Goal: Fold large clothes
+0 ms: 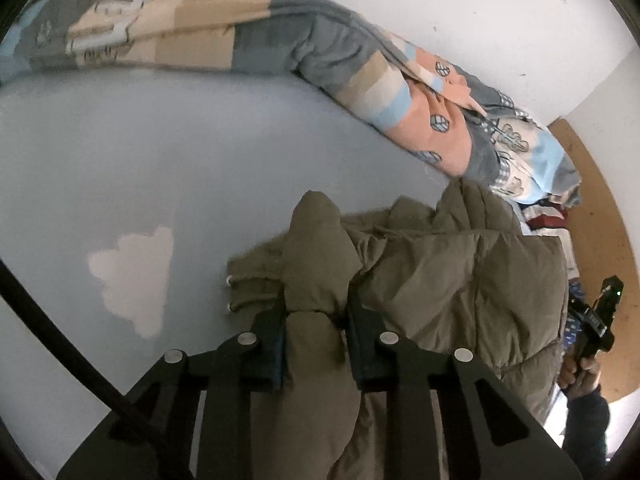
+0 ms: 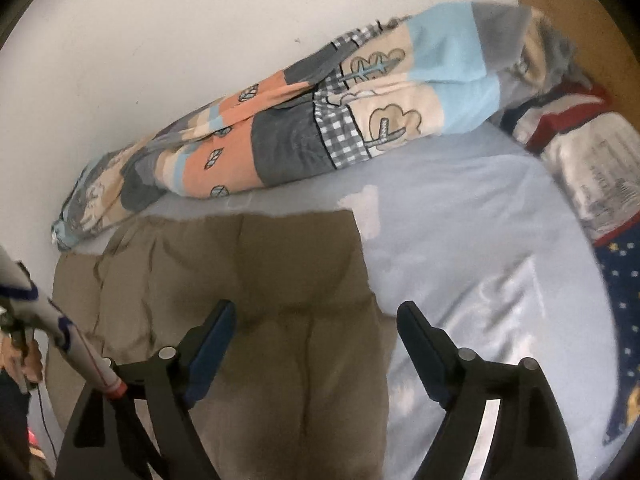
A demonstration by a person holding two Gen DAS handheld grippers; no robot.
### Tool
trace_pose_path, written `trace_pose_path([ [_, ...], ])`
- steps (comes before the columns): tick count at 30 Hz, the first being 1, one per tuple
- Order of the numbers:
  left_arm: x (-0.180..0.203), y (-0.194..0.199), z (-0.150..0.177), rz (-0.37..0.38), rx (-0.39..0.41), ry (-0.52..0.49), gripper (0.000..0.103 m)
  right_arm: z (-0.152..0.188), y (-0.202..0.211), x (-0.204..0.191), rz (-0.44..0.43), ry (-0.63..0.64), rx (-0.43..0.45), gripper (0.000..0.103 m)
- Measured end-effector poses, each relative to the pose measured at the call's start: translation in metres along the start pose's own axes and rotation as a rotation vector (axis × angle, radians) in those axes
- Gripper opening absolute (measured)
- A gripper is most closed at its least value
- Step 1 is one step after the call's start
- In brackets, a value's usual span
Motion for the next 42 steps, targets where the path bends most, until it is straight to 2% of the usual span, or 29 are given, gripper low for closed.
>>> trace_pose_path([
  [1, 0.003, -0.002, -0.008, -0.014, 0.017, -0.006, 0.023, 0.001, -0.008, 0.002, -0.006, -0.021, -0.018, 0.089],
  [2, 0.006, -0.003, -0.018, -0.035, 0.04, -0.018, 0.022, 0.002, -0.016, 0.005, -0.019, -0.057, -0.03, 0.08],
  [3, 0.01, -0.004, -0.027, -0.046, 0.061, -0.024, 0.022, 0.002, -0.019, 0.008, 0.001, -0.062, -0.035, 0.045],
  [4, 0.015, -0.005, -0.037, -0.054, 0.084, -0.025, 0.022, 0.003, -0.022, 0.014, 0.058, -0.043, -0.046, 0.03],
  [6, 0.023, -0.011, -0.051, -0.079, 0.12, -0.044, 0.022, -0.001, -0.019, 0.027, 0.133, -0.045, -0.021, 0.023],
  [8, 0.029, -0.026, -0.055, -0.114, 0.107, -0.064, 0.023, -0.004, -0.015, 0.046, 0.209, -0.078, -0.007, 0.021],
  [10, 0.026, -0.047, -0.044, -0.228, 0.05, -0.135, 0.032, -0.004, -0.011, 0.065, 0.299, -0.078, -0.002, 0.018],
  [11, 0.023, -0.052, -0.038, -0.277, 0.033, -0.169, 0.037, -0.003, -0.011, 0.075, 0.356, -0.067, -0.008, 0.018],
  [12, 0.025, -0.057, -0.032, -0.306, 0.026, -0.215, 0.037, 0.003, -0.011, 0.087, 0.385, -0.075, -0.028, 0.018],
  [13, 0.027, -0.055, -0.03, -0.314, 0.036, -0.24, 0.037, 0.01, -0.012, 0.094, 0.365, -0.114, -0.047, 0.018],
  [15, 0.029, -0.047, -0.029, -0.297, 0.058, -0.248, 0.037, 0.011, 0.002, 0.099, 0.341, -0.156, -0.007, 0.018],
  [17, 0.028, -0.034, -0.033, -0.274, 0.081, -0.233, 0.037, 0.002, 0.023, 0.092, 0.364, -0.1, 0.062, 0.018],
  [19, 0.026, -0.012, -0.041, -0.238, 0.119, -0.195, 0.039, -0.008, 0.045, 0.064, 0.336, -0.006, 0.127, 0.019],
  [21, 0.028, 0.012, -0.049, -0.231, 0.171, -0.18, 0.04, -0.007, 0.056, 0.027, 0.262, 0.068, 0.131, 0.034],
  [23, 0.034, 0.034, -0.055, -0.227, 0.211, -0.179, 0.041, 0.001, 0.062, -0.015, 0.171, 0.125, 0.126, 0.042],
  [24, 0.042, 0.051, -0.053, -0.227, 0.247, -0.189, 0.042, 0.005, 0.062, -0.032, 0.135, 0.149, 0.118, 0.042],
  [26, 0.061, 0.065, -0.042, -0.183, 0.263, -0.217, 0.043, 0.02, 0.061, -0.075, 0.072, 0.211, 0.095, 0.042],
  [28, 0.093, 0.071, -0.008, -0.133, 0.243, -0.289, 0.045, 0.035, 0.06, -0.11, 0.012, 0.255, 0.074, 0.042],
  [29, 0.108, 0.067, 0.01, -0.11, 0.221, -0.324, 0.048, 0.042, 0.057, -0.127, -0.011, 0.28, 0.058, 0.042],
  [33, 0.151, 0.039, 0.073, -0.061, 0.139, -0.426, 0.049, 0.069, 0.035, -0.179, -0.027, 0.405, 0.026, 0.049],
  [34, 0.157, 0.026, 0.084, -0.087, 0.125, -0.461, 0.049, 0.072, 0.028, -0.184, -0.025, 0.417, 0.02, 0.049],
  [35, 0.155, 0.013, 0.089, -0.141, 0.117, -0.487, 0.049, 0.073, 0.021, -0.187, -0.023, 0.418, 0.016, 0.049],
  [37, 0.145, -0.011, 0.093, -0.162, 0.073, -0.445, 0.051, 0.078, 0.003, -0.182, 0.03, 0.445, -0.015, 0.06],
  [38, 0.141, -0.018, 0.092, -0.166, 0.062, -0.425, 0.053, 0.085, -0.011, -0.176, 0.059, 0.459, -0.062, 0.065],
  [42, 0.139, -0.039, 0.087, -0.216, 0.037, -0.419, 0.054, 0.097, -0.039, -0.156, 0.091, 0.441, -0.134, 0.067],
])
Point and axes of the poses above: each gripper's, at about its wrist camera, not at the fingertips, and y roughly against the way its jaws point, x to its right, z to its underside, the point moved 10 cm from there along -y, roughly the way its jaws point, and after that the axes turned 10 degrees about x, right-handed, at the moved point
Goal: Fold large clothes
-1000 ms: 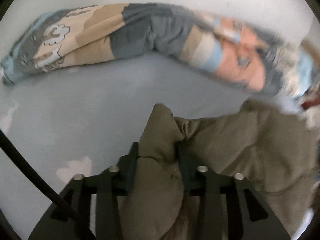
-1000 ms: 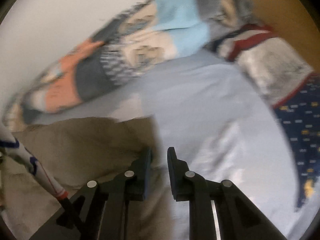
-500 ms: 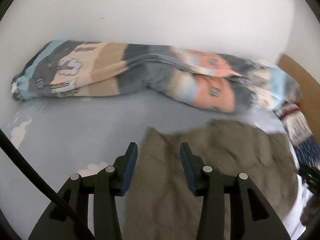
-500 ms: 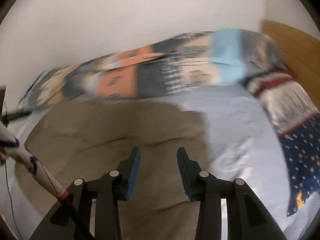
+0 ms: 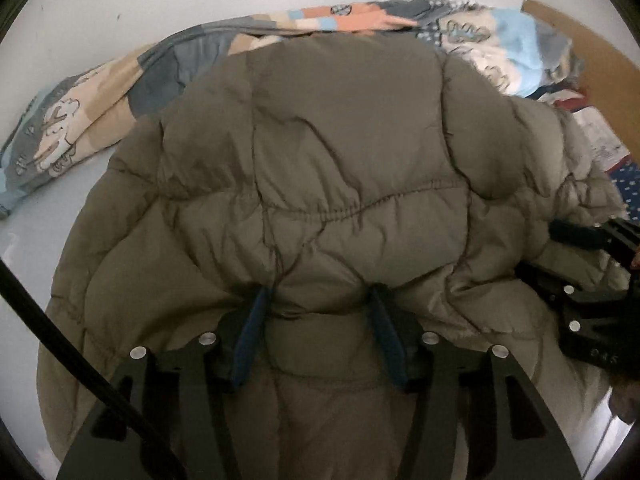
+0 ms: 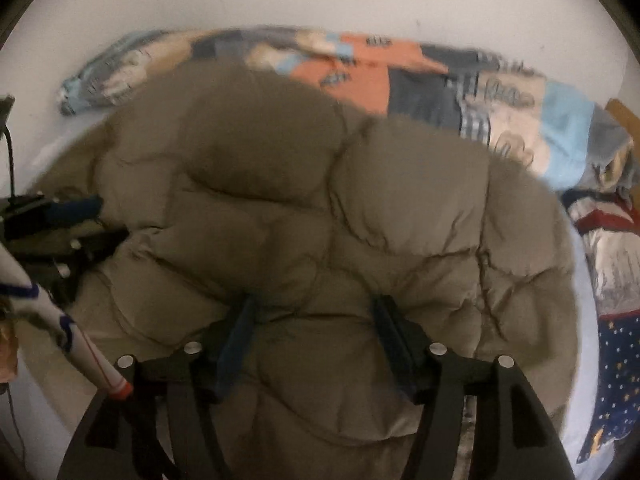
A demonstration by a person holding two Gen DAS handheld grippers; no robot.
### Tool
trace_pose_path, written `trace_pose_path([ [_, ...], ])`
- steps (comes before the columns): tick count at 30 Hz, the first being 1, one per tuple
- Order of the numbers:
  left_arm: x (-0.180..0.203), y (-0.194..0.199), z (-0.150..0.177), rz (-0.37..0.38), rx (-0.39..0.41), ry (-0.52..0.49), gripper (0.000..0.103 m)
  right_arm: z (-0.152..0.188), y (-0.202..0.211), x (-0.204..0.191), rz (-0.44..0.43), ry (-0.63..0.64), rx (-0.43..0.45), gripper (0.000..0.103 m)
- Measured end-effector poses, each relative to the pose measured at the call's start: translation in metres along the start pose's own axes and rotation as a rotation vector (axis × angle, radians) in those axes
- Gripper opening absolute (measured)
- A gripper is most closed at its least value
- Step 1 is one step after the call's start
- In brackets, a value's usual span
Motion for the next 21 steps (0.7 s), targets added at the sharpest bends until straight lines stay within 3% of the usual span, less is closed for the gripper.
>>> trace_pose_path([
  [6, -0.004, 0.025, -0.004, 0.025, 0.001, 0.06, 0.054, -0.007, -0.004, 0.007, -0.021, -0.04, -0.044, 0.069],
  [9, -0.011, 0.067, 0.01, 0.019, 0.03, 0.038, 0.056, -0.011, 0.042, 0.009, -0.076, -0.105, 0.028, 0.07],
  [12, -0.028, 0.096, 0.036, -0.021, 0.022, 0.051, 0.061, 0.003, 0.081, 0.017, -0.013, -0.081, 0.065, 0.07],
  [17, -0.058, 0.131, 0.081, -0.02, -0.038, 0.225, 0.061, 0.066, 0.122, 0.041, 0.047, -0.21, 0.009, 0.071],
  [21, -0.074, 0.163, 0.105, -0.062, -0.017, 0.356, 0.061, 0.075, 0.155, 0.053, 0.037, -0.373, 0.042, 0.071],
])
Point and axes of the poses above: each gripper's, at about its wrist camera, not at the fingertips, and y roughly against the way its jaws point, x to its right, z to its underside, the point moved 10 cm from there along -y, roughly the way its jaws point, and after that the axes turned 10 degrees about x, right-handed, at the moved point
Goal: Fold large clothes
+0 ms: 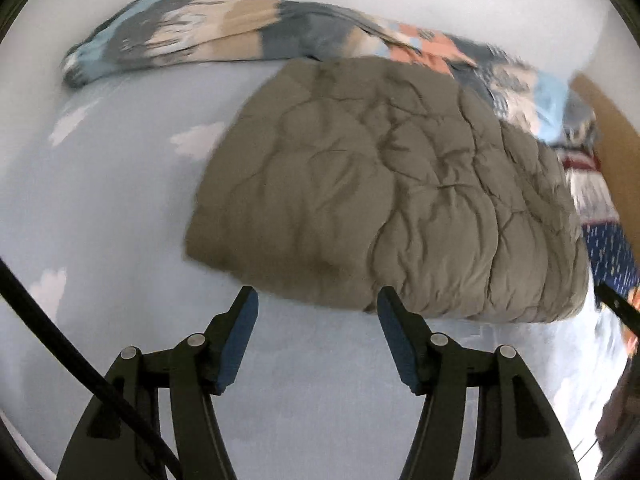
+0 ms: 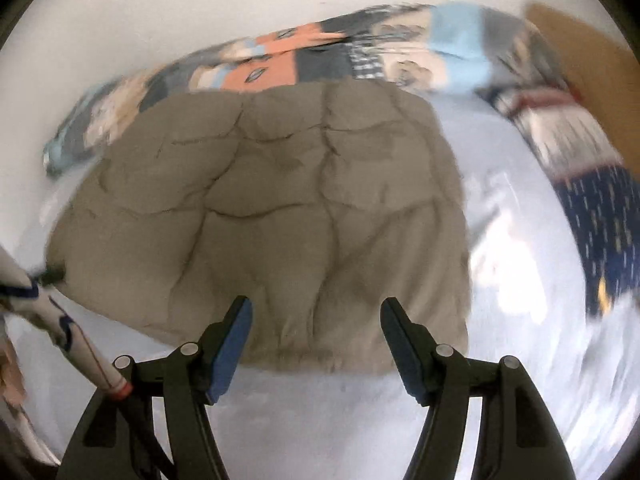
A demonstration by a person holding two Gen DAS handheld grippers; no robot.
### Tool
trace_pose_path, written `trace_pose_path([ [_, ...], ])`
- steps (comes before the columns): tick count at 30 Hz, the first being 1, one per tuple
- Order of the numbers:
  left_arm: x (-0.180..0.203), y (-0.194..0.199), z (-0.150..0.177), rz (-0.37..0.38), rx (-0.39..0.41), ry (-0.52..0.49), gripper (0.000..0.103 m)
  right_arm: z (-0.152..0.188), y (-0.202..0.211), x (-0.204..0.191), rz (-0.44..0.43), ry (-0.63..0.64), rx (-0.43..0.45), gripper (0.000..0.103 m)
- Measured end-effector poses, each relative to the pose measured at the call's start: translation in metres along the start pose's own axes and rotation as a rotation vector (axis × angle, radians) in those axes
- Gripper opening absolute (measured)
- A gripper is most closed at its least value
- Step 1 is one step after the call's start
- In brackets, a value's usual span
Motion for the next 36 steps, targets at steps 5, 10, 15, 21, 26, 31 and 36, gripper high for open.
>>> trace_pose_path([
  [5, -0.017, 0.005, -0.005, -0.111, 0.108, 0.03, 0.061, 0.0, 0.032, -0.001, 0.012, -0.064, 0.097, 0.075],
  [10, -0.024, -0.017, -0.031, -0.113, 0.163, 0.057, 0.061, -0.001, -0.003, 0.011, 0.015, -0.085, 0.056, 0.075],
  [15, -0.025, -0.055, -0.033, -0.143, 0.092, 0.013, 0.065, 0.005, -0.041, 0.021, 0.016, -0.118, -0.002, 0.075],
  [21, -0.027, -0.075, -0.031, -0.171, 0.037, -0.041, 0.071, 0.023, -0.073, 0.024, 0.023, -0.114, -0.079, 0.078],
  [26, -0.031, -0.077, -0.031, -0.163, 0.023, -0.017, 0.072, 0.027, -0.078, 0.024, 0.008, -0.107, -0.094, 0.08],
  [31, -0.027, -0.055, -0.044, -0.143, 0.083, 0.019, 0.072, 0.018, -0.067, 0.024, 0.006, -0.11, -0.078, 0.081],
  [36, -0.047, -0.049, -0.049, -0.153, 0.097, 0.095, 0.072, -0.01, -0.035, 0.053, 0.017, -0.209, 0.032, 0.081],
])
Point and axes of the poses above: each gripper's, at about its wrist camera, not at the fingertips, and y roughly against the way its jaws point, x to its right, z to its underside, the point moved 10 cm from there along -y, roughly the way its jaws point, and after that the axes turned 10 degrees about x, right-handed, at the moved point
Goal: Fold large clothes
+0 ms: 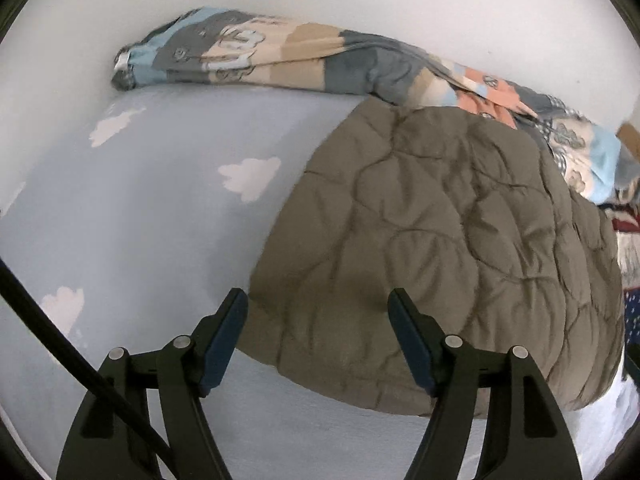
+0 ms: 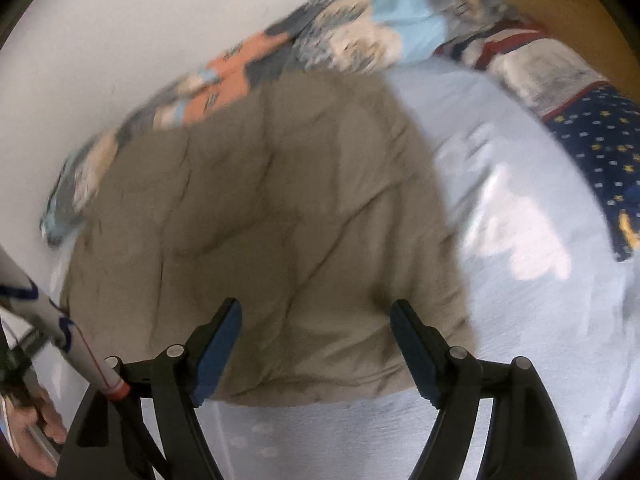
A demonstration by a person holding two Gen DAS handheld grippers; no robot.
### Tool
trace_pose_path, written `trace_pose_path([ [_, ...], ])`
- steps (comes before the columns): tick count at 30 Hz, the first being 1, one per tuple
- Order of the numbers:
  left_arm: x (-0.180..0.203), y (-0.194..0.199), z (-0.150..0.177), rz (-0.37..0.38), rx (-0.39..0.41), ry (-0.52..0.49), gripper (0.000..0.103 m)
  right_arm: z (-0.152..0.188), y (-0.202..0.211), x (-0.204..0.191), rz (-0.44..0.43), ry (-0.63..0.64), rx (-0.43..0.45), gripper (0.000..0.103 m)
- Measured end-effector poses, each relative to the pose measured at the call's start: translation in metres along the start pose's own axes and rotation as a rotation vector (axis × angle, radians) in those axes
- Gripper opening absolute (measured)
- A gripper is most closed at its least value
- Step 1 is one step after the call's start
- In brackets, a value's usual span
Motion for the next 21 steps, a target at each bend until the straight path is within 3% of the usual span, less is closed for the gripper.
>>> trace_pose_path([
  [6, -0.014, -0.016, 0.015, -0.028, -0.079, 0.03, 0.072, -0.002, 0.002, 0.03, 0.009, -0.136, -0.009, 0.081],
  [11, -0.016, -0.022, 0.023, -0.033, -0.111, 0.033, 0.077, 0.02, -0.022, 0.034, -0.023, -0.192, -0.104, 0.08],
  [21, -0.006, -0.007, 0.014, -0.107, -0.02, -0.08, 0.077, 0.016, -0.004, 0.038, 0.012, -0.215, -0.079, 0.081],
])
Point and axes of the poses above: each gripper's, at about its wrist camera, not at the fingertips, and y roughly against the way its jaws point, x to its right, z to its underside, the point moved 10 cm from there along -y, roughly the way its jaws point, and after that the axes turned 10 degrees about x, right-handed, at the moved point
